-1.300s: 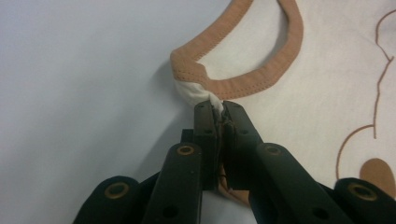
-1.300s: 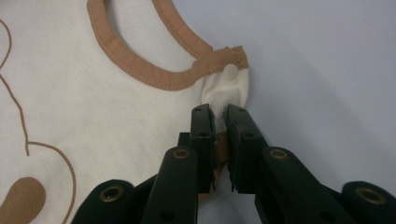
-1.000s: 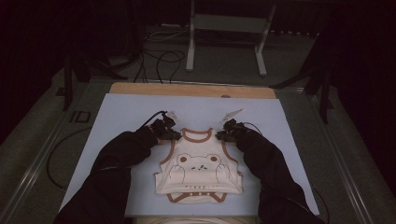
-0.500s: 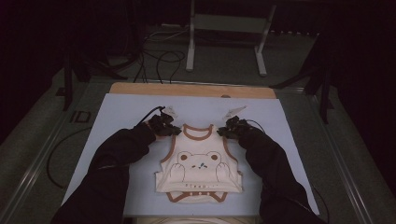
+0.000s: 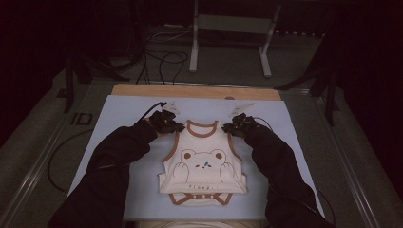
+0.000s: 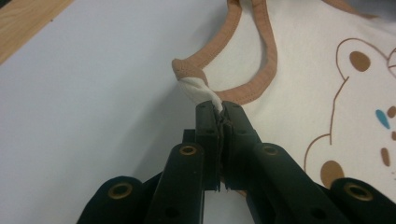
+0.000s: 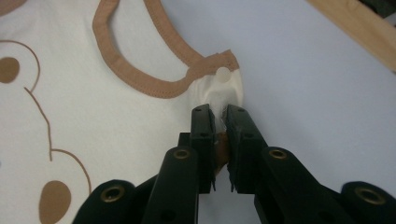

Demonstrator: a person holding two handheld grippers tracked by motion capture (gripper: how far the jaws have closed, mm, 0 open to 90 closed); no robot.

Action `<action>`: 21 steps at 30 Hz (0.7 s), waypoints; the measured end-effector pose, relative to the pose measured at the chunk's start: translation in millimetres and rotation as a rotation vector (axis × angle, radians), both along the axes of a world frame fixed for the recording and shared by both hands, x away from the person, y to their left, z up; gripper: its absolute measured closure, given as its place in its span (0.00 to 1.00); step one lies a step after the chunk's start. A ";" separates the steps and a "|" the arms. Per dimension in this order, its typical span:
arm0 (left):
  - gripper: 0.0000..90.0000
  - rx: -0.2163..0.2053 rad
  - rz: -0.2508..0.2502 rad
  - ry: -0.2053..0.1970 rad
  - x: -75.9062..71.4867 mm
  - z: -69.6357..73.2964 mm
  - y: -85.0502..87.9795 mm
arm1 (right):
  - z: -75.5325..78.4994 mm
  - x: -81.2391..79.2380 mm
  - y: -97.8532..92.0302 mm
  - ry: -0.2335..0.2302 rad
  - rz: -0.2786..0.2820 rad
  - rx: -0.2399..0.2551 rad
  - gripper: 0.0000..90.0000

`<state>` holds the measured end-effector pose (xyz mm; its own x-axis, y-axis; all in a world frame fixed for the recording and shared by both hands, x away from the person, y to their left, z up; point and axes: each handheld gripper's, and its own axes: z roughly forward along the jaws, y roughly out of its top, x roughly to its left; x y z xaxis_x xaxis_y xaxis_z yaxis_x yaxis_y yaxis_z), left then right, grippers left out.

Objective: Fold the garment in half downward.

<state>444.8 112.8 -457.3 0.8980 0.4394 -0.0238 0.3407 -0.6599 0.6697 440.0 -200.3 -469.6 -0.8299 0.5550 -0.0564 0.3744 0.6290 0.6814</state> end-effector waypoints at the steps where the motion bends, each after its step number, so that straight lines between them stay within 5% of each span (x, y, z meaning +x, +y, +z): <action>1: 0.97 -0.002 -0.001 -0.004 0.2 2.7 0.4 | 1.0 0.4 -0.3 -0.004 0.003 0.003 0.91; 21: 0.97 -0.011 0.012 -0.078 0.6 35.2 1.3 | 33.7 7.0 0.8 -0.081 -0.016 -0.001 0.91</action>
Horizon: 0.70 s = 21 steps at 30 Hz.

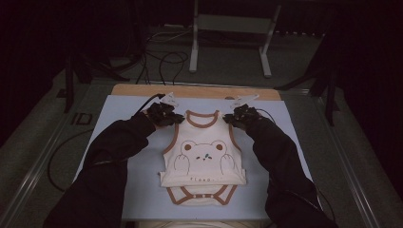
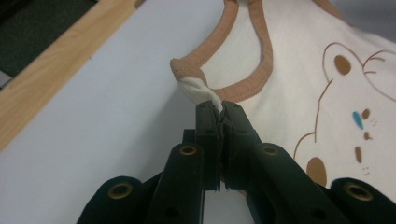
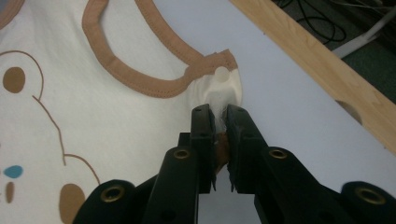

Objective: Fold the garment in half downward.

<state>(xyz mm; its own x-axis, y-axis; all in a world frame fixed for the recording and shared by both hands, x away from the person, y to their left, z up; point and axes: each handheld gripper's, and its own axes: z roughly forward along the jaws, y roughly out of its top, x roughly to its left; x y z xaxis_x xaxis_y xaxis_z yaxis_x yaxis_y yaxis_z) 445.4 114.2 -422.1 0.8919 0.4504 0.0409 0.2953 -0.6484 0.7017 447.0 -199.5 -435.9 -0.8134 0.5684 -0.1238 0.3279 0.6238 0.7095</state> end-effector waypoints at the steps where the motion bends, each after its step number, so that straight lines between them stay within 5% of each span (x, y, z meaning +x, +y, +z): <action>1: 0.97 0.003 -0.002 -0.007 0.1 1.7 -0.1 | 1.7 0.7 -0.4 -0.005 0.002 0.006 0.91; 7: 0.97 0.026 -0.008 -0.047 0.0 16.2 -1.2 | 11.9 2.6 -1.0 -0.014 -0.017 0.010 0.91; 21: 0.97 -0.011 0.013 -0.104 3.6 43.3 0.5 | 41.0 10.5 -2.1 -0.070 -0.038 0.018 0.91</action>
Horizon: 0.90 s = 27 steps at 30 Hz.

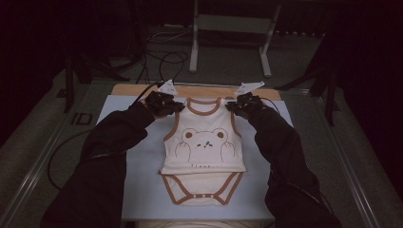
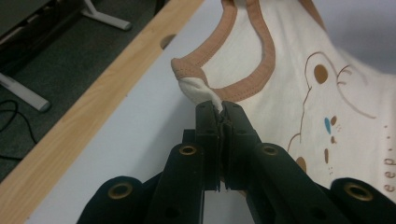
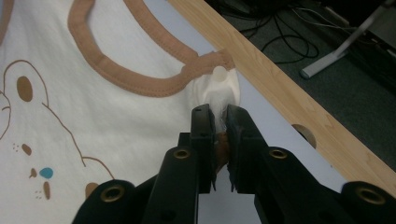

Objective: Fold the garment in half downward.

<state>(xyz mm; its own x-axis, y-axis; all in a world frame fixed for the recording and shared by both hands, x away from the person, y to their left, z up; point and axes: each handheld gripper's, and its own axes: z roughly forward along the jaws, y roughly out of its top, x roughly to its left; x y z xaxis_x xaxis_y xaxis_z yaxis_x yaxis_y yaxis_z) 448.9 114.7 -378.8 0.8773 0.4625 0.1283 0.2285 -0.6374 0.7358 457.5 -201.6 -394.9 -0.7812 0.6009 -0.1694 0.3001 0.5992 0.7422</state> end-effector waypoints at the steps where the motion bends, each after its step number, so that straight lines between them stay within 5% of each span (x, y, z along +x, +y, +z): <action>1: 0.97 0.002 0.002 -0.003 -0.2 2.4 -0.3 | 1.5 1.0 0.1 0.004 0.000 0.001 0.91; 14: 0.97 -0.025 0.025 -0.087 -4.4 29.3 2.4 | 31.5 0.9 2.5 -0.103 -0.038 0.042 0.91; 27: 0.96 -0.020 -0.008 -0.078 -25.5 16.8 4.2 | 23.3 -26.3 -0.7 -0.108 0.011 0.051 0.91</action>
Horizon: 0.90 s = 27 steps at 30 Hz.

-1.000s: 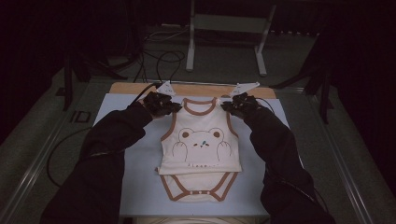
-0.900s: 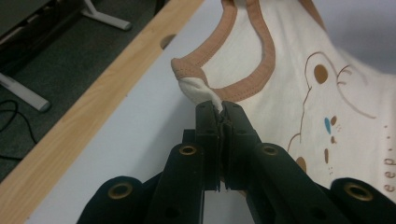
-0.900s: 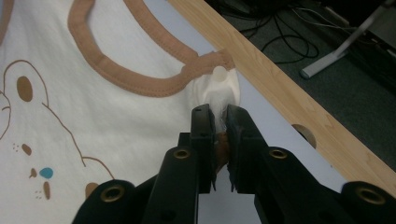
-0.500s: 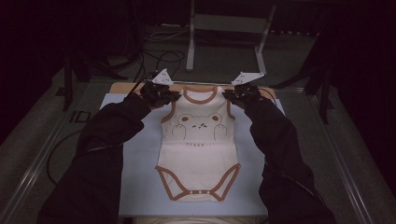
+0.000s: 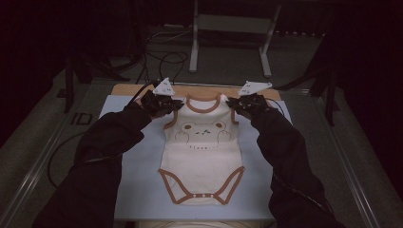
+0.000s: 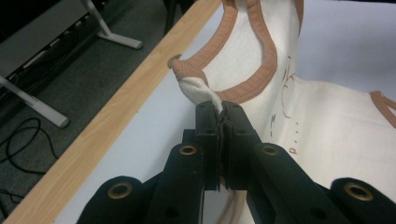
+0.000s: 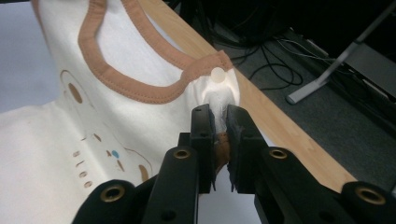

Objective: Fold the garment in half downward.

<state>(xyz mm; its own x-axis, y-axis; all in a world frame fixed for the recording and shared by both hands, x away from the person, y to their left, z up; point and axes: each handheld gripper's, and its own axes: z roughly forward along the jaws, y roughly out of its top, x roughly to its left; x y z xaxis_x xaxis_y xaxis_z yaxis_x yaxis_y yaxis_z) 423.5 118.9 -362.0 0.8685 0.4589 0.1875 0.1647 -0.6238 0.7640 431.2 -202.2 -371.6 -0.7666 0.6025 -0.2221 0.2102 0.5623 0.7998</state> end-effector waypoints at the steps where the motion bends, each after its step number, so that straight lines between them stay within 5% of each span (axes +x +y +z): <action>1: 0.97 0.001 -0.001 0.003 -1.5 -1.1 0.4 | -1.4 -2.8 0.1 0.002 0.002 0.005 0.91; 27: 0.96 -0.001 -0.077 0.033 -48.0 -24.3 -0.6 | -28.9 -61.9 -6.1 0.010 0.078 0.008 0.91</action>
<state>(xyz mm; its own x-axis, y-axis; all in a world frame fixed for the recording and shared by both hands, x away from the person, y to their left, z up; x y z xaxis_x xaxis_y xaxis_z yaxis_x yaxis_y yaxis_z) 375.4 118.3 -386.3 0.9070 0.3905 0.1575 0.1413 -0.6347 0.7597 369.3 -208.3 -400.4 -0.8136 0.5424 -0.2096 0.1739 0.5710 0.8023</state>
